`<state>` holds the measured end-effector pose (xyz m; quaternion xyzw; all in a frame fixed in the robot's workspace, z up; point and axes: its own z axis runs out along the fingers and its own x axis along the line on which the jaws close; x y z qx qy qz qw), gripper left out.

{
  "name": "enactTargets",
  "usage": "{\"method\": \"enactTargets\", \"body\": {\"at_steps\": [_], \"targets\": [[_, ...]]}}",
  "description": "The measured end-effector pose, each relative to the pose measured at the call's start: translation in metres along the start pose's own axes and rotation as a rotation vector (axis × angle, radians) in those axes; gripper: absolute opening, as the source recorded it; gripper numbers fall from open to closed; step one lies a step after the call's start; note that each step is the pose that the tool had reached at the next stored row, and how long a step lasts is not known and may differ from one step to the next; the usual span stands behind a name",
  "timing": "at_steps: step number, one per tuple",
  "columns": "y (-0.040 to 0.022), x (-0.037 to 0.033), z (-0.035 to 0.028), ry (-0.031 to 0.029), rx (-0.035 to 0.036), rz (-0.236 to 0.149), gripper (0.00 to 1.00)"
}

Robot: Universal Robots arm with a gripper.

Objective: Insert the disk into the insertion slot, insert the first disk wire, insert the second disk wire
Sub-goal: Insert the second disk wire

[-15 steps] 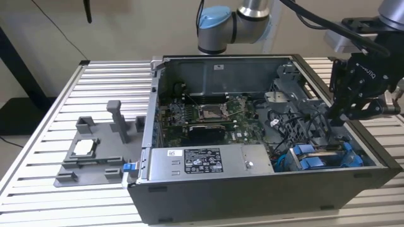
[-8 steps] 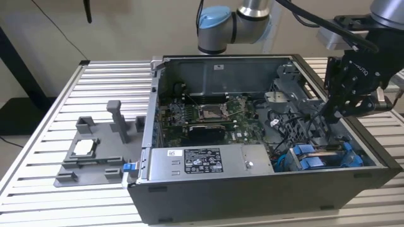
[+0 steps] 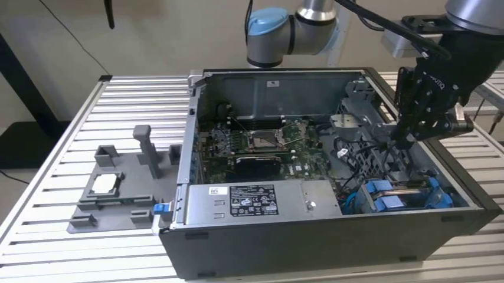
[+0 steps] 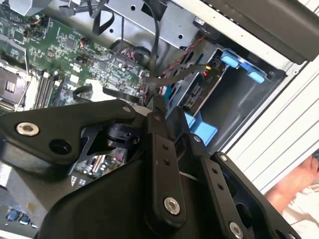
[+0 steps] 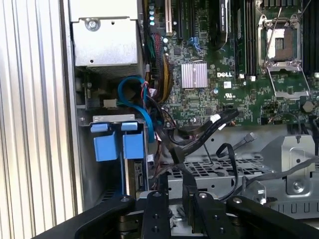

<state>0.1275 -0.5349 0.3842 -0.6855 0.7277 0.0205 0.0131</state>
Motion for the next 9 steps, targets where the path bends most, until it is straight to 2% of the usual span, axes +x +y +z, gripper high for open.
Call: {"method": "enactTargets", "body": {"at_steps": [3,6,9], "targets": [[0.0067,-0.0038,0.0002,0.0000,0.0023,0.000,0.27],[0.0128,-0.0037,0.0003,0.0001,0.0029,-0.002,0.27],[0.0180,-0.0034,0.0003,0.0030,0.0038,-0.010,0.27]]}}
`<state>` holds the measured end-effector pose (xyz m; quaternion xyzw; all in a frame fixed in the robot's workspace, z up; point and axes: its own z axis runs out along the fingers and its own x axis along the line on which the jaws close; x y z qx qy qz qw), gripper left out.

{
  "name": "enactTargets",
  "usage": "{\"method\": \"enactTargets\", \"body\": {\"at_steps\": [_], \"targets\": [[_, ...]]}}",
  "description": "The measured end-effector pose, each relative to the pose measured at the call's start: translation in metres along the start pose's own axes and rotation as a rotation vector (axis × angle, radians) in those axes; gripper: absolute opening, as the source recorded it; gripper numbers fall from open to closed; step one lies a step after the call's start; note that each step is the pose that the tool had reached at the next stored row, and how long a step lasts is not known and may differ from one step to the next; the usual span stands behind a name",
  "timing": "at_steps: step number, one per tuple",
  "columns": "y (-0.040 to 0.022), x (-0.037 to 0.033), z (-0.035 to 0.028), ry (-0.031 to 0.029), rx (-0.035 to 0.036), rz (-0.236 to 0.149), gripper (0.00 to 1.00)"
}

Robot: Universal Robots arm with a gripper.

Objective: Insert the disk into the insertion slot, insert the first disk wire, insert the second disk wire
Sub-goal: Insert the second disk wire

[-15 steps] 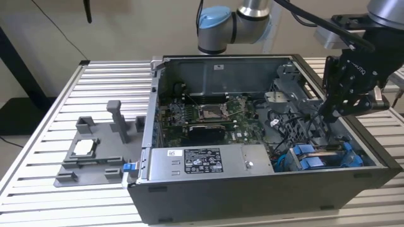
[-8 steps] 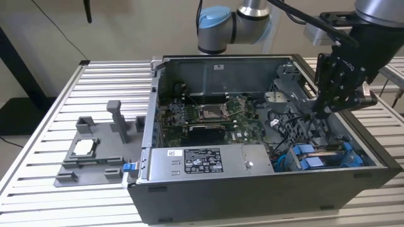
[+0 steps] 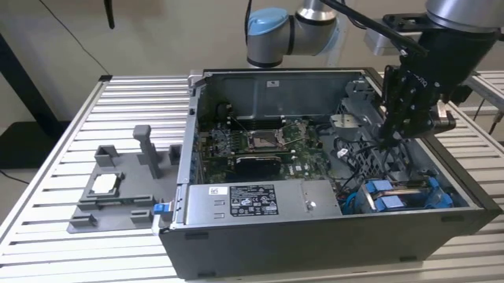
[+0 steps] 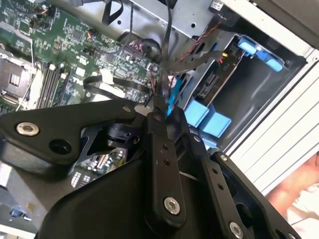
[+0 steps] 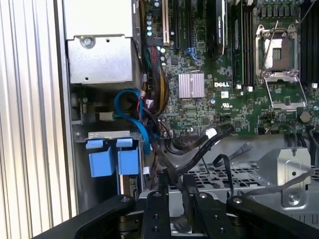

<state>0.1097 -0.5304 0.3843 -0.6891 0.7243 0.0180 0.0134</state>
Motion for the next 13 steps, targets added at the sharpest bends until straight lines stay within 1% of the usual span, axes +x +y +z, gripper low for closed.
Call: {"method": "enactTargets", "body": {"at_steps": [3,9,10,13], "targets": [[0.0034,0.0002,0.0000,0.0053,-0.0002,-0.015,0.27],[0.0064,-0.0003,0.0012,0.0144,-0.0006,-0.059,0.27],[0.0068,-0.0004,0.0017,0.0156,0.0001,-0.066,0.27],[0.0091,-0.0004,0.0036,0.0183,0.0067,-0.077,0.27]]}}
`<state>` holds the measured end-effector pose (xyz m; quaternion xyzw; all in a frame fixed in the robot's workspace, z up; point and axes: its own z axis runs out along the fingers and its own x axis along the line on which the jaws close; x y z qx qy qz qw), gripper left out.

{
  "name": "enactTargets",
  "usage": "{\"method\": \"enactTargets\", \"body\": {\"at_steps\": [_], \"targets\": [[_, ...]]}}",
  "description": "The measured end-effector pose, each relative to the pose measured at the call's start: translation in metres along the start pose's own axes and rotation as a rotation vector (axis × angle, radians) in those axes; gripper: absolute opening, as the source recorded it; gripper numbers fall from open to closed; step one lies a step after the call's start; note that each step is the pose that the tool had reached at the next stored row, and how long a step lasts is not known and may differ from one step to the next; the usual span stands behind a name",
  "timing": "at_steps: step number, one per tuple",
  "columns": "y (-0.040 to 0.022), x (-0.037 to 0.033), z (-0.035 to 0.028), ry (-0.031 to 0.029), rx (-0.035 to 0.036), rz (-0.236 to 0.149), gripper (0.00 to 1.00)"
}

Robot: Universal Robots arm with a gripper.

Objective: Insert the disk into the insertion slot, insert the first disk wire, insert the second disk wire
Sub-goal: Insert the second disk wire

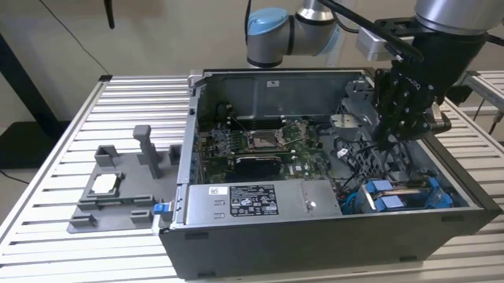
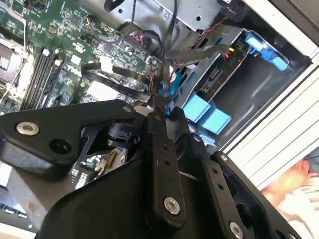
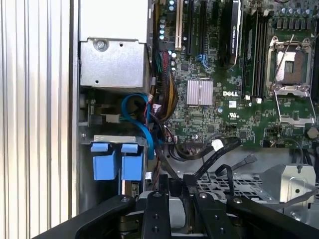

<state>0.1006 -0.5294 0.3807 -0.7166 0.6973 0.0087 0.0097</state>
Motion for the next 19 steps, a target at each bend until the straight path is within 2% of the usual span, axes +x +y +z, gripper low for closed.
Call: {"method": "enactTargets", "body": {"at_steps": [4,13,15,16,19], "targets": [[0.0053,-0.0004,0.0030,0.0027,0.0066,-0.009,0.27],[0.0055,-0.0011,0.0034,0.0044,0.0092,-0.010,0.27],[0.0056,-0.0010,0.0034,0.0053,0.0095,-0.010,0.24],[0.0056,-0.0010,0.0035,0.0057,0.0095,-0.010,0.18],[0.0056,-0.0010,0.0035,0.0062,0.0095,-0.010,0.16]]}}
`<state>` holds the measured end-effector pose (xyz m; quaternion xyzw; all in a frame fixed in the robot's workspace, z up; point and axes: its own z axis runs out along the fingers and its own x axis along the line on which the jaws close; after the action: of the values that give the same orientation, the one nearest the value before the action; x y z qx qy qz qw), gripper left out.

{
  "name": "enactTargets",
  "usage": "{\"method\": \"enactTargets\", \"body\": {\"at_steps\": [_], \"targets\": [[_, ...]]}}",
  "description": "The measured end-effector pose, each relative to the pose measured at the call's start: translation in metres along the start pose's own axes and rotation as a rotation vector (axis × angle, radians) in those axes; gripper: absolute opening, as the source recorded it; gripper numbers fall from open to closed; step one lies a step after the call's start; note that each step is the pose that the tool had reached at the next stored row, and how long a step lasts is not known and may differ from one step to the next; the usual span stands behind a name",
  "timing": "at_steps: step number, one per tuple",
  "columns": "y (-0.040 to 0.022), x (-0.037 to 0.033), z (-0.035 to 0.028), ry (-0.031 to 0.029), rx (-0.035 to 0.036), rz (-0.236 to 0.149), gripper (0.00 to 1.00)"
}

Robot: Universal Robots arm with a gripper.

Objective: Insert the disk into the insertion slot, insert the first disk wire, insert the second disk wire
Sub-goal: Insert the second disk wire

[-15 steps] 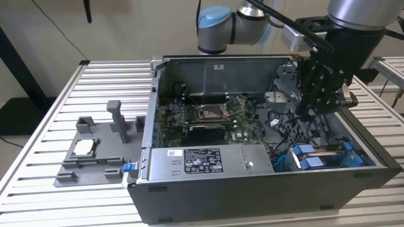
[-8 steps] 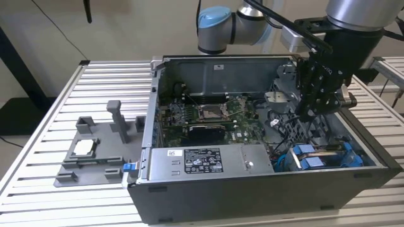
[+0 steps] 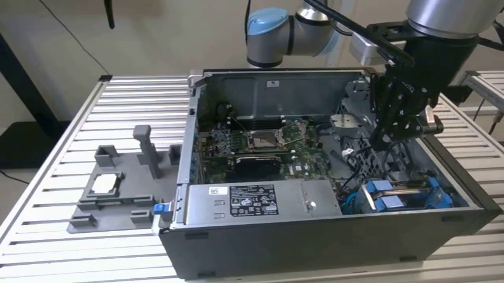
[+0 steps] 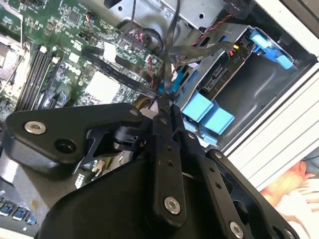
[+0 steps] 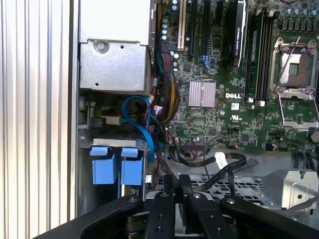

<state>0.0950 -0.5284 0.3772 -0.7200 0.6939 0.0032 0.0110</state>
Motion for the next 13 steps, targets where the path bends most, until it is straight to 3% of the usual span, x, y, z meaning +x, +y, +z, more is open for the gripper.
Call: {"method": "enactTargets", "body": {"at_steps": [6,13], "targets": [[-0.0001,0.0004,0.0000,0.0002,-0.0010,0.000,0.16],[-0.0105,0.0087,0.0015,-0.0015,-0.0430,0.001,0.16]]}}
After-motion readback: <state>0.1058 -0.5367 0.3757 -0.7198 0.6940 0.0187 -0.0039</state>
